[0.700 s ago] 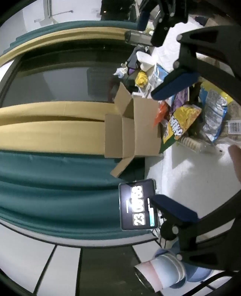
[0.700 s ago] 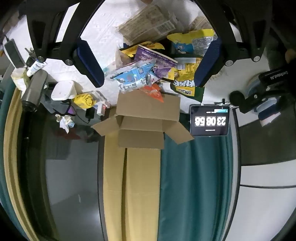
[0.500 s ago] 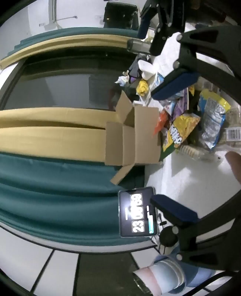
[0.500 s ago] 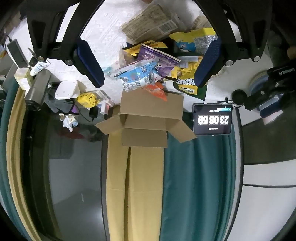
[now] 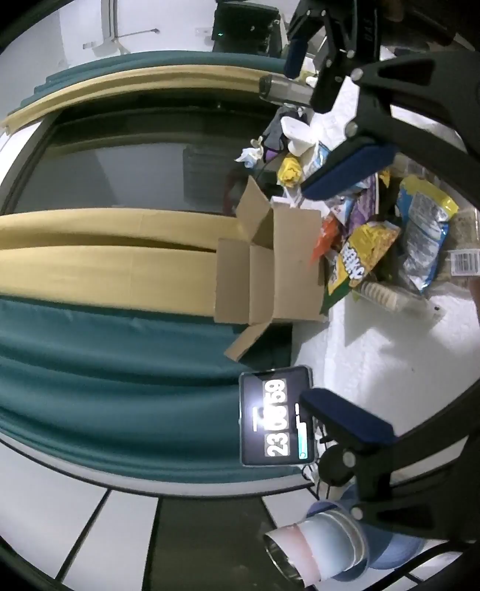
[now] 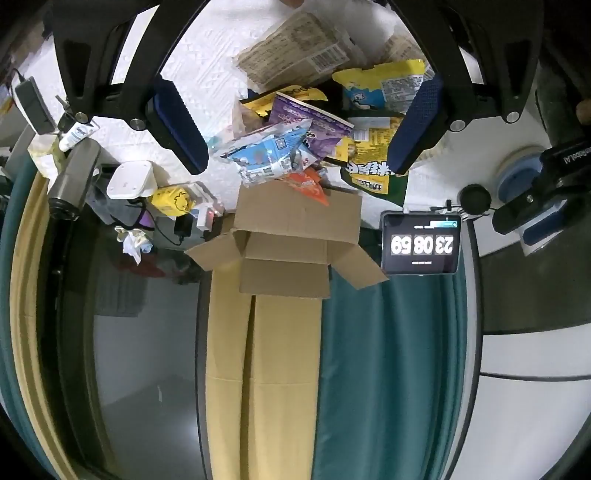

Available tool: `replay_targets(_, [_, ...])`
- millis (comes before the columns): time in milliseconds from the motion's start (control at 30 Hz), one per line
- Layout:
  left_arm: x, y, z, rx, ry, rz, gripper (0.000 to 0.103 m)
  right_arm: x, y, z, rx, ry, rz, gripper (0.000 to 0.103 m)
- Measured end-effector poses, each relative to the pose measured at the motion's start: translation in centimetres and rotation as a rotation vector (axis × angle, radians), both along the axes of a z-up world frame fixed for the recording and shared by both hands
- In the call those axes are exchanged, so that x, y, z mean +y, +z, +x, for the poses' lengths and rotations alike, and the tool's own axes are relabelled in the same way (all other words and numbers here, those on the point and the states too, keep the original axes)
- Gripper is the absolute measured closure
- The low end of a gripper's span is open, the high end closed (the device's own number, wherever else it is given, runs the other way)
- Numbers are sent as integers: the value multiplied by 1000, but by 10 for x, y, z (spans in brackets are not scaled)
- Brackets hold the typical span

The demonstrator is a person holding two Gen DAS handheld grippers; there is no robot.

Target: Organize snacks

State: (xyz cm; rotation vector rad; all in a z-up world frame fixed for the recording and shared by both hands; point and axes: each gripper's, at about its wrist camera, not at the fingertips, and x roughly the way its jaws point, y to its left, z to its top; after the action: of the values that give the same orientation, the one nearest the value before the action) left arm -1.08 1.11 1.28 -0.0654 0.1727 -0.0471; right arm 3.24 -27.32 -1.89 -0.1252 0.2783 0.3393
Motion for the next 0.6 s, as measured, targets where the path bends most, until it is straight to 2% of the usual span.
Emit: replay_targets(600, [-4, -3, -4, -14, 1, 12, 0, 0, 0, 0, 7, -3, 4, 3])
